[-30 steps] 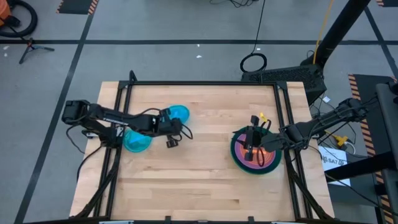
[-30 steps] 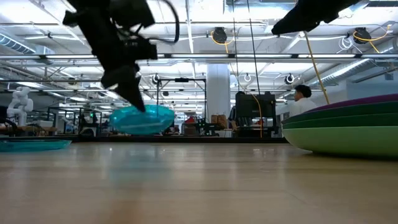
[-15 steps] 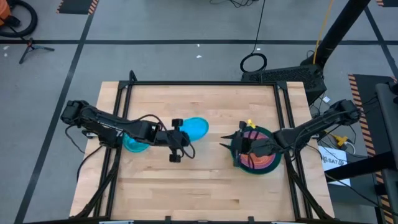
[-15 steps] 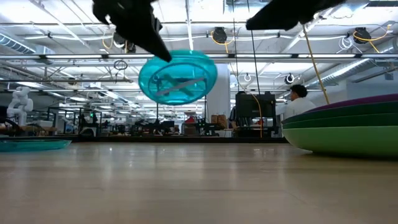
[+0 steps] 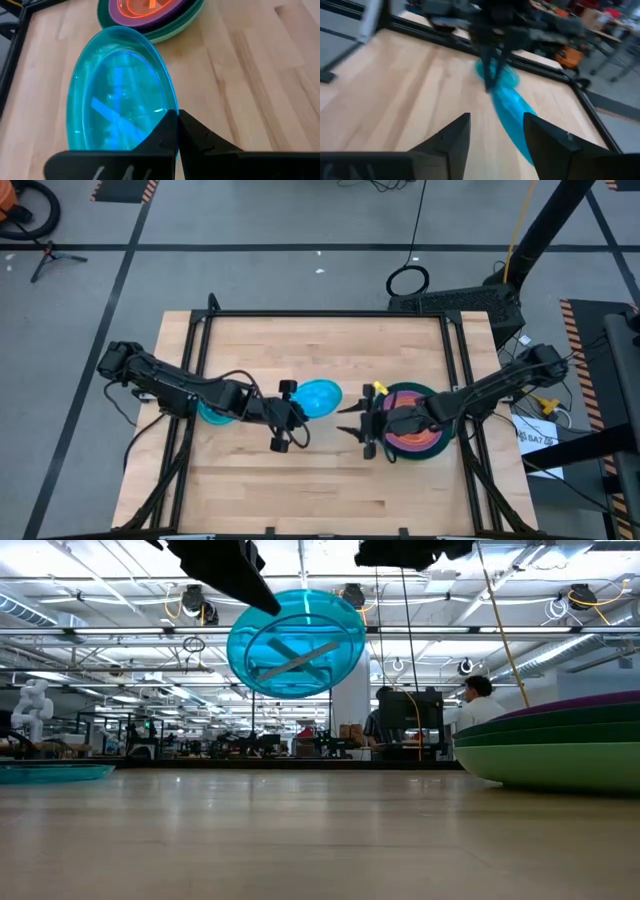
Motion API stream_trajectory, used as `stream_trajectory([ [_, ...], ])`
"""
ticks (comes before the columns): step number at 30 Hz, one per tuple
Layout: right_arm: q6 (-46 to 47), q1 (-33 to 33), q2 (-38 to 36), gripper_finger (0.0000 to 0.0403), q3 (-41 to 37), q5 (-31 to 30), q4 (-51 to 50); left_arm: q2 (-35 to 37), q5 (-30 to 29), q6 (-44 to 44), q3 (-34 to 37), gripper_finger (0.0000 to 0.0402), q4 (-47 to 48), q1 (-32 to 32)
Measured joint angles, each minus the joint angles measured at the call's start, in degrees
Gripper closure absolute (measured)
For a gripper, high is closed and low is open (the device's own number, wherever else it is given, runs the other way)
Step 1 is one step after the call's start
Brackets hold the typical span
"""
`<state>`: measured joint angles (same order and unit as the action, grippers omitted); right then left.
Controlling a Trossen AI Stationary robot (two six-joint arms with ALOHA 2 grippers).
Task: Stack plastic plates
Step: Stack the top blue plate on top of the orange plate
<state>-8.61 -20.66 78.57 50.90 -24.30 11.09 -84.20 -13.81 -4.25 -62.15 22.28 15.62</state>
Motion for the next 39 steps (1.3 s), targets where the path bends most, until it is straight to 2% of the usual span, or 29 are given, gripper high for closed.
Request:
stream_trajectory([
  [7, -1.1, 0.1, 0.8, 0.0228, 3.8, 0.6, -5.7, 0.0, 2.4, 0.0, 0.0, 0.0396, 0.0, 0.0],
  [15, -0.4, 0.1, 0.8, 0.0229, 3.9, 0.9, -6.9, 0.0, 3.5, -1.4, 0.0, 0.0396, -1.6, 0.8],
  [19, -0.1, 0.1, 0.8, 0.0229, 3.9, 5.0, -6.3, 0.0, 3.6, -3.7, 0.0, 0.0396, -2.9, 1.3],
  [31, 0.4, 0.1, 0.7, 0.0229, 3.9, 5.2, -7.4, 0.0, 6.9, -12.2, 0.0, 0.0396, -9.5, 1.3],
  [39, 0.4, 0.1, 0.7, 0.0229, 3.9, 6.8, -8.2, 0.0, 7.6, -12.4, 0.0, 0.0396, -9.6, 1.2],
])
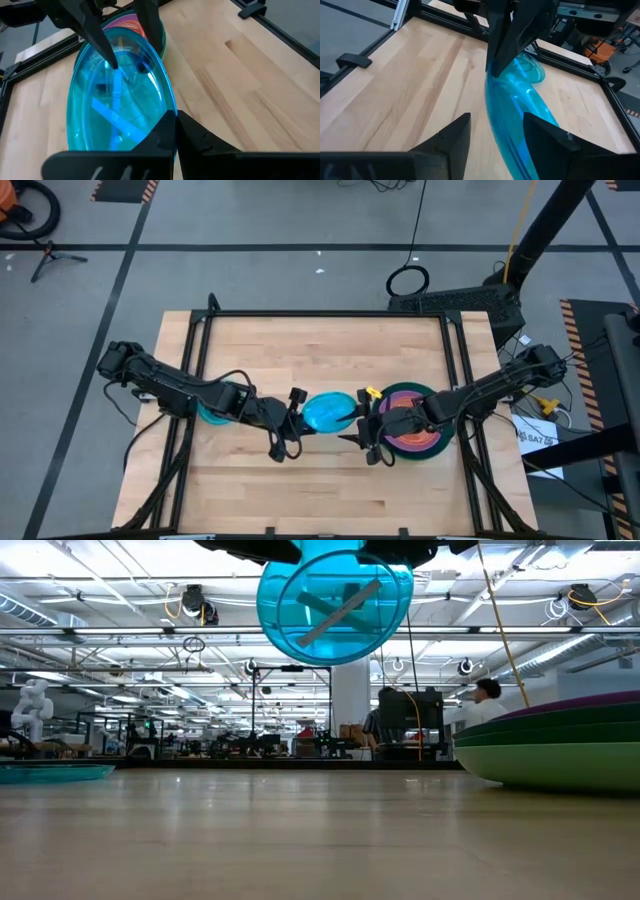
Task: Stack plastic plates
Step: Stack the top blue plate on top of the orange plate
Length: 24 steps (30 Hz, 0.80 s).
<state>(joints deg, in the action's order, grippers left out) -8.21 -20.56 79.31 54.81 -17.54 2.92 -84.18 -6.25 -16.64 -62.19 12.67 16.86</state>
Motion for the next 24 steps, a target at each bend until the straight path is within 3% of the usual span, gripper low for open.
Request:
stream_trajectory([
  [10, 0.0, 0.1, 0.0, 0.0237, 0.0, 1.2, 0.0, 0.0, 0.0, 1.4, 0.0, 0.0396, 0.7, -0.1],
  [24, -0.5, 1.8, 0.0, 0.0334, -0.1, 1.8, -0.5, 0.0, 0.2, 2.2, 0.0, 0.0395, 1.3, -0.3],
])
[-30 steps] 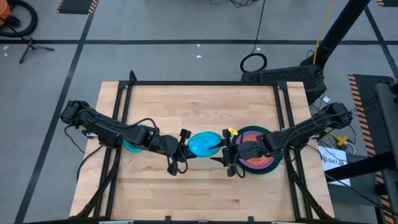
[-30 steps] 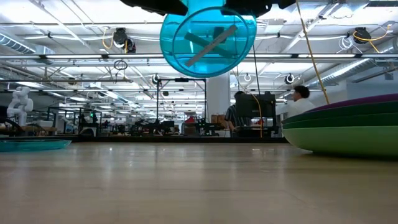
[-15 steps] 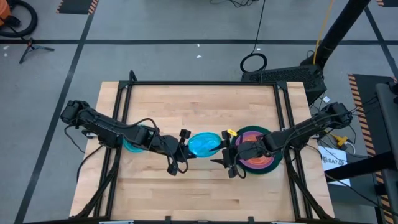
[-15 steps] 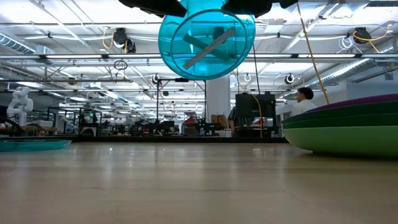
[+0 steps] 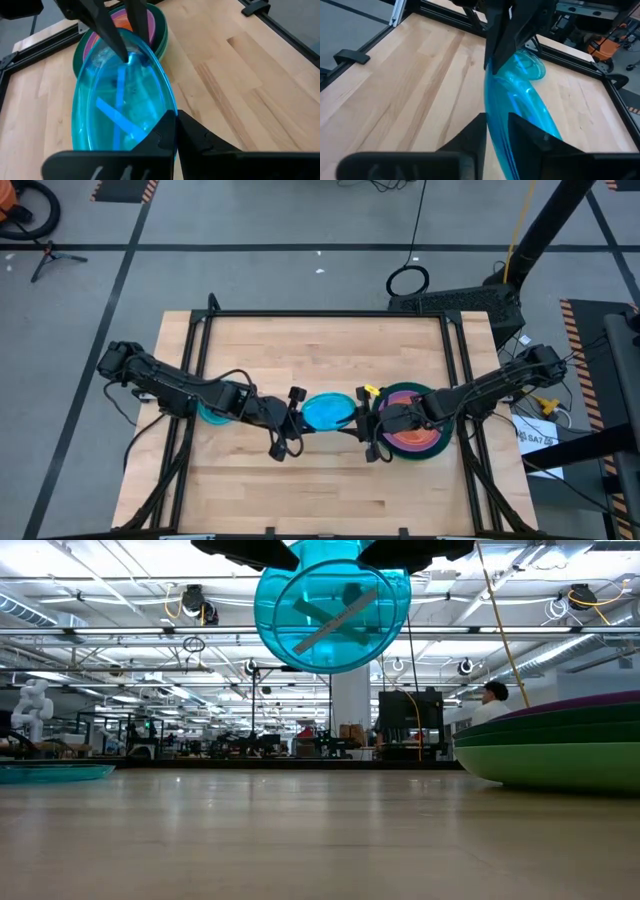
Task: Stack plastic plates
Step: Stack the top blue plate on top of the orange plate
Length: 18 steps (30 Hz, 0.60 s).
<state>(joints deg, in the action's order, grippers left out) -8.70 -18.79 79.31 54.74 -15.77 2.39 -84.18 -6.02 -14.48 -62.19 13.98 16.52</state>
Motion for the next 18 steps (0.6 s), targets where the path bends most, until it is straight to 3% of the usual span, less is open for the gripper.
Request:
stream_trajectory([
  [10, 0.1, 0.0, 0.0, 0.0355, 0.0, -0.5, 0.0, 0.0, 0.2, 1.5, 0.0, 0.0378, 0.3, -1.7],
  [18, 1.0, 0.6, 0.0, 0.0323, 0.0, -0.7, 0.6, 0.0, 0.2, 5.6, 0.0, 0.0377, 0.7, -2.0],
])
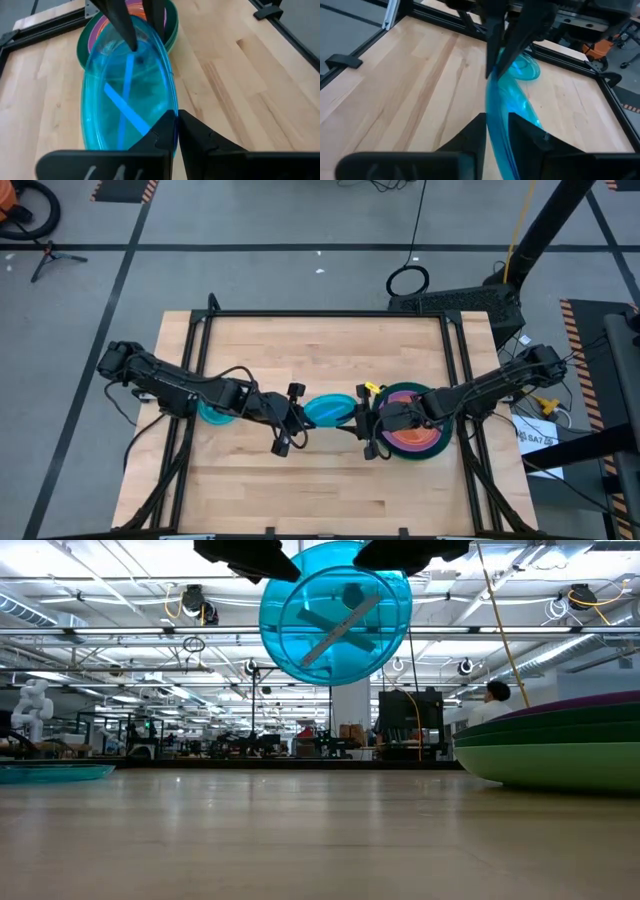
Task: Stack plastic plates
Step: Stack the top blue plate on top of the orange plate
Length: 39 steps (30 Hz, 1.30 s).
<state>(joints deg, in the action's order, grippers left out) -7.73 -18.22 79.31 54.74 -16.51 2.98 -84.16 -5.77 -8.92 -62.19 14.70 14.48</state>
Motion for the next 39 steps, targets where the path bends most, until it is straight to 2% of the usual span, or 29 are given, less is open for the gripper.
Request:
stream_trajectory([
  [9, 2.1, 1.8, 0.0, 0.0269, 0.0, 0.0, -1.2, 0.0, 0.2, 3.4, 0.0, 0.0376, 5.4, 0.0],
  [15, 2.1, 2.2, 0.0, 0.0249, 0.0, 0.1, -1.5, 0.0, 0.7, 7.3, 0.0, 0.0376, 10.6, -0.3],
  [19, 2.1, 2.2, 0.0, 0.0245, 0.0, 0.1, -1.5, 0.0, 0.6, 8.3, 0.0, 0.0376, 13.0, -0.5],
  [39, 2.5, 2.2, 0.0, 0.0245, 0.0, 0.1, -2.0, 0.0, -0.3, 9.8, 0.0, 0.0375, 13.7, -1.2],
])
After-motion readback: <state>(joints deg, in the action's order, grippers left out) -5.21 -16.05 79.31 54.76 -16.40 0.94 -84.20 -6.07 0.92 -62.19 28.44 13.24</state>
